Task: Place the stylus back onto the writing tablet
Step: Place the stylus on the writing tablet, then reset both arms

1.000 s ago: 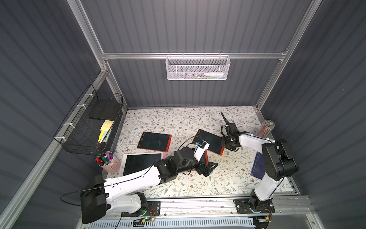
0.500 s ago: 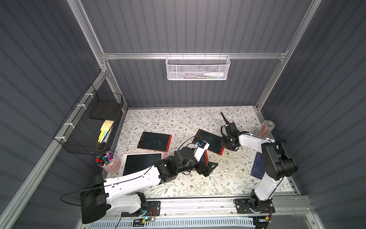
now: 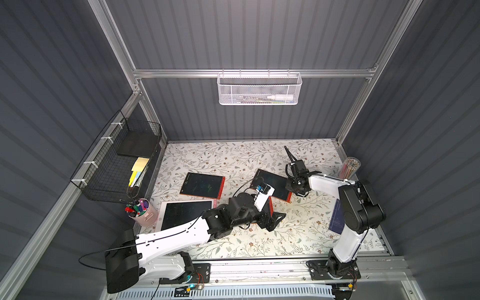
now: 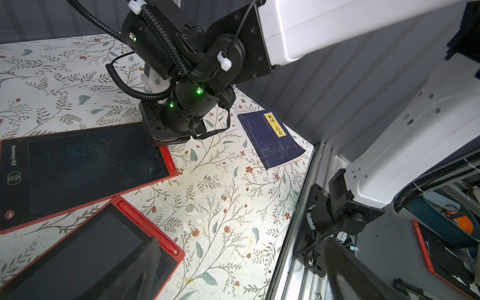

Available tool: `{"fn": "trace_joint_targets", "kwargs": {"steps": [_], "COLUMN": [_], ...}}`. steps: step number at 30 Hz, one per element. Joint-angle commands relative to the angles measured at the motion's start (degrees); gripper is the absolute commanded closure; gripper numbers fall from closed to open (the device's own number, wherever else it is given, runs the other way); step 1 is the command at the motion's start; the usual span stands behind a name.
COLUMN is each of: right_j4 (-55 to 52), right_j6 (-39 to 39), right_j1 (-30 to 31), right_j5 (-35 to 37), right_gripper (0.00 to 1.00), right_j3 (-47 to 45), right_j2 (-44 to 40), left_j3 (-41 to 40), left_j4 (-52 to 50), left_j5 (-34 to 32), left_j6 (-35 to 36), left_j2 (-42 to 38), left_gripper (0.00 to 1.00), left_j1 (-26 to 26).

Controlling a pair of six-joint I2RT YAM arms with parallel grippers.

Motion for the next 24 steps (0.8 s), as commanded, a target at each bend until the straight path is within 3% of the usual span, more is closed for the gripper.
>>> {"fn": "trace_joint_targets", "kwargs": {"steps": [1, 4, 5, 7, 9, 11, 16, 17, 20, 24], "right_j4": [-4.2, -2.3, -1.4, 0.0, 1.8, 3.1, 14.0, 14.3, 11.2, 15.7], "right_j6": [-1.9, -4.4, -5.4, -7.1, -8.8, -10.3, -14.2, -15.1, -19.2, -22.3], "right_j1": [0.1, 0.0, 0.0, 0.0, -0.2, -0.3, -0.4, -0.5, -0.7, -0.8], "right_j5": [-2.6, -3.1, -3.1, -2.4, -1.9, -1.2, 6.9, 9.8, 14.2, 20.8], "right_gripper": [1.0, 0.99, 0.93, 0.8, 0.54, 0.35, 0.05, 0.01, 0.01, 0.01], "right_j3": [1.2, 1.9, 1.8, 1.1, -0.2, -1.5, -9.8, -10.3, -9.4, -13.0], "right_j2": [-1.6, -4.9, -6.1, -8.2, -10.8, -13.3, -23.8, -24.7, -25.8, -27.6], "left_j3": [1.1, 2.6, 3.0, 3.7, 3.7, 3.5, 0.1, -1.0, -3.8, -8.8], "left_j4": [0.0, 0.8, 1.3, 2.1, 3.6, 5.6, 12.5, 14.3, 19.0, 27.6], "left_j5": [-1.8, -6.1, -8.3, -13.1, -18.5, -21.9, -26.1, -26.2, -27.6, -37.8], "left_j6": [-1.4, -3.1, -3.1, -3.1, -2.8, -2.6, 0.2, 1.3, 4.7, 10.4], "left_j2": [-1.4, -2.2, -2.6, -3.4, -4.4, -5.3, -8.4, -9.3, -11.1, -12.6], "left_gripper": [0.01, 0.01, 0.01, 0.01, 0.01, 0.01, 0.0, 0.01, 0.0, 0.01], "left_j1": [0.3, 0.3, 0.3, 0.3, 0.5, 1.3, 6.5, 8.2, 11.7, 13.9]}}
